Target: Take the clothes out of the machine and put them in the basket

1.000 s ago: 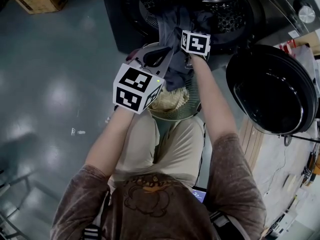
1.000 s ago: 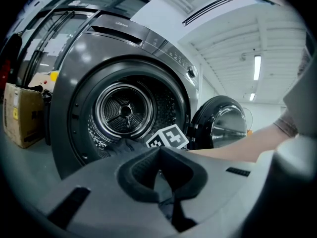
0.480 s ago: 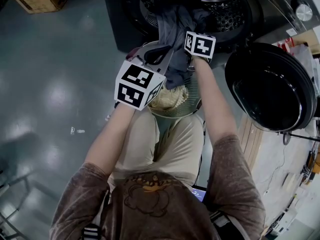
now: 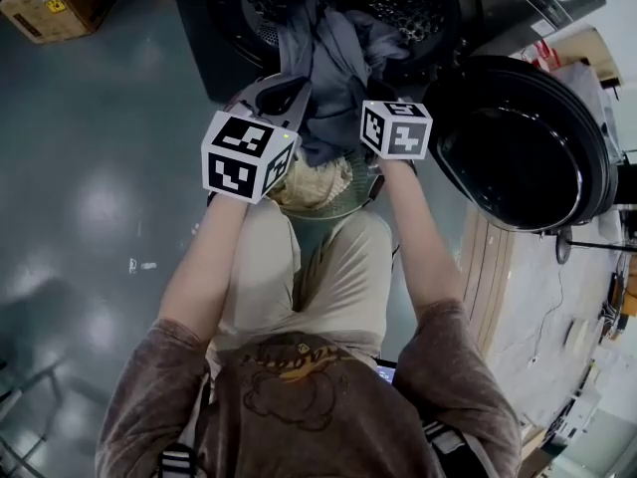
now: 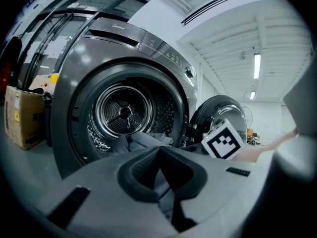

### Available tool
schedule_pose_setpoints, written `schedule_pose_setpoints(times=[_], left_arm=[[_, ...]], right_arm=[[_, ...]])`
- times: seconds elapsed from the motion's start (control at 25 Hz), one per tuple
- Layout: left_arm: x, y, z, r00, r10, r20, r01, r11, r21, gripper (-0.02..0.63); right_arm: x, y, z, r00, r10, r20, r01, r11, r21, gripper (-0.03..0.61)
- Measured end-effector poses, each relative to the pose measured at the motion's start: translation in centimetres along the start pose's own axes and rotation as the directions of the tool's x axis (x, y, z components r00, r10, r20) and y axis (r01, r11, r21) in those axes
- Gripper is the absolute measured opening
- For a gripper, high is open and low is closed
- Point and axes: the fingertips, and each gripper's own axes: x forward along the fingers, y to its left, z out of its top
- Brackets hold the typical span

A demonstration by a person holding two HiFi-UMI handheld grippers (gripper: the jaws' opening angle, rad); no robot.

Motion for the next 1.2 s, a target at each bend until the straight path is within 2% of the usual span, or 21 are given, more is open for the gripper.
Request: schedule_pose_setpoints(times=[0.28,0.48,0.64,0.76,1.04,1.2], left_arm=[[-0.1,-0.9,0.1,1.0,0.002,0.002,-0.002,1.0,0.029,0.006],[-0.6,-0.8,0.3,1.0,0.014,0.012,-0.015,0.999,0.032,0.006],[-0.9,-0.8,0.3,1.0,0.019,0.014,-0.02,0.999,0.033,0.006],[-1.1,-0.9,0.5,1.0,0.021,0.017,-0.021,0.999,0.035,0.006],[-1.7,-0.5,0.5,0.999,0.03,0.02,-0.03,0.999,0.038,0.006],[-2.1,-0.8,0.6,0.999,0.029,0.017,-0.029,0.999,0.042,0.006]], right_arm=[[-6.0,5.2,-5.2,0.994,0.096,-0.048,-0.098,0.994,-0.043,0.058],[-8.6,9.3,-10.4,0.977,0.172,-0.127,-0.174,0.985,-0.005,0.058],[-9.1,10.8,-12.2,0.966,0.214,-0.148,-0.214,0.977,0.018,0.071],[-9.0,10.2,-11.5,0.97,0.205,-0.133,-0.204,0.979,0.023,0.087],[-8.2,6.8,-5.3,0.995,0.094,0.018,-0.094,0.995,-0.034,0.291],[-4.4,3.3,-2.8,0.999,0.017,0.031,-0.016,0.999,-0.038,0.356]])
